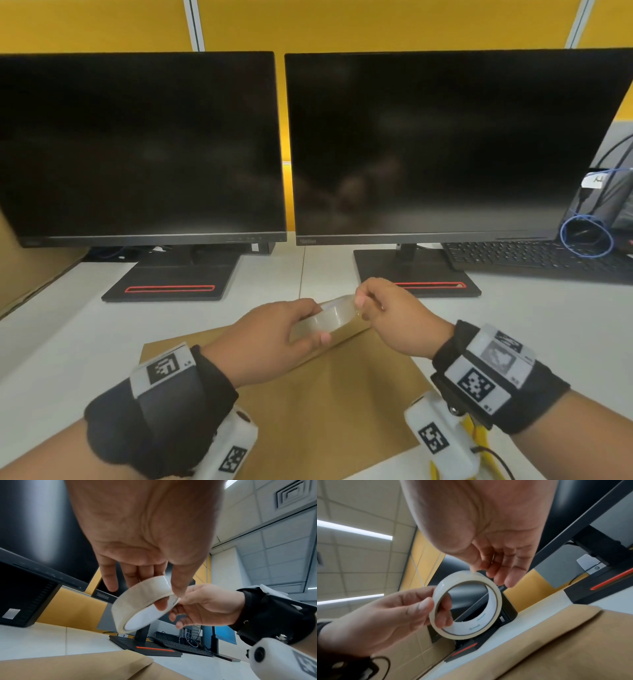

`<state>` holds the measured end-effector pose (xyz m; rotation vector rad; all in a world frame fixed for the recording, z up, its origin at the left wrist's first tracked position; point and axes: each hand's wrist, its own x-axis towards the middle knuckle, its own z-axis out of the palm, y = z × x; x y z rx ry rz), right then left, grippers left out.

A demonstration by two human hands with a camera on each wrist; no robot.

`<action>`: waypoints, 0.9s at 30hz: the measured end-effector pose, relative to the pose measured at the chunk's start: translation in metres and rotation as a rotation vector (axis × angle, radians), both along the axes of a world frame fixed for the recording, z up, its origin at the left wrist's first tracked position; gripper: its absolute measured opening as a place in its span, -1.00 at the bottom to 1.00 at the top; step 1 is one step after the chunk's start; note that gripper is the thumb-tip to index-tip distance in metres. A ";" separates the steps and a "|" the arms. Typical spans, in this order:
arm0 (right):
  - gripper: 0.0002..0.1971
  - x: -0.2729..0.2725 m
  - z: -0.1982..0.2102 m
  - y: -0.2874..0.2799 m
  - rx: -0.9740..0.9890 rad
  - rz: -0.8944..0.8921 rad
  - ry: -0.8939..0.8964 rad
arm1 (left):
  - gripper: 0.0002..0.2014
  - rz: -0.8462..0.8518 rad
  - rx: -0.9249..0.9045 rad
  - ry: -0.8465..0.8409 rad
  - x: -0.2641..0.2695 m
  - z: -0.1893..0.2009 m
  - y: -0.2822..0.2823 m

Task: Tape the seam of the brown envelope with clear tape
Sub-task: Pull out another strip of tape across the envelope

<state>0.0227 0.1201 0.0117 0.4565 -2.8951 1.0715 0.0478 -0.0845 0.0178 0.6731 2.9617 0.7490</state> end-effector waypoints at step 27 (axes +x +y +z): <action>-0.84 -0.027 -0.016 0.026 -0.390 -0.158 -0.225 | -0.59 0.040 -0.235 -0.080 -0.027 0.010 0.039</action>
